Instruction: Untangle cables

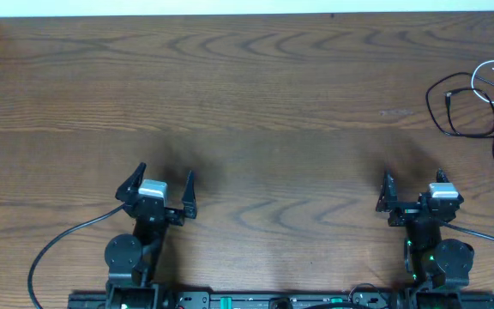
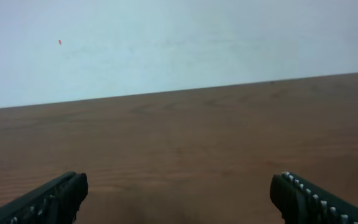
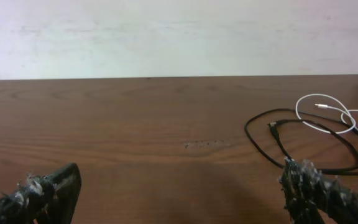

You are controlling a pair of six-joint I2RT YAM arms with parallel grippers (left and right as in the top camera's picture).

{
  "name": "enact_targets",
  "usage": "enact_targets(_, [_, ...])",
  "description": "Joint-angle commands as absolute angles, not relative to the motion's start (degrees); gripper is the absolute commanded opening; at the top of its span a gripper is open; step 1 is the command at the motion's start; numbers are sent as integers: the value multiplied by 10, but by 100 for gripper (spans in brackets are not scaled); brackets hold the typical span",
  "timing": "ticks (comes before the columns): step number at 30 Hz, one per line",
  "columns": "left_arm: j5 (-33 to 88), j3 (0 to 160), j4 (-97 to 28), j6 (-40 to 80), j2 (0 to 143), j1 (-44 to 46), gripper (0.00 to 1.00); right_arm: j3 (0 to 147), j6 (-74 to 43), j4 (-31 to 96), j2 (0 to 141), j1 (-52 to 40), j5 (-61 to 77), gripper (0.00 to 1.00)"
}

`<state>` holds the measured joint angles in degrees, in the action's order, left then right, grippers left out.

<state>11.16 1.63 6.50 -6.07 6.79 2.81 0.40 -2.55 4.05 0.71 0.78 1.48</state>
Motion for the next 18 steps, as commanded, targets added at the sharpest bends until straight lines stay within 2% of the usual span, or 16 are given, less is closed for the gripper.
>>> enact_targets(1, [90,2,51,-74,42,36,99,3,-31,43,3,4,12,99])
enact_targets(8, [53,2,-35,-73,1,44,99,3,-31,43,3,4,12,99])
enact_targets(18, [49,2,-38,-73,3,45,99,3,-31,43,3,4,12,99])
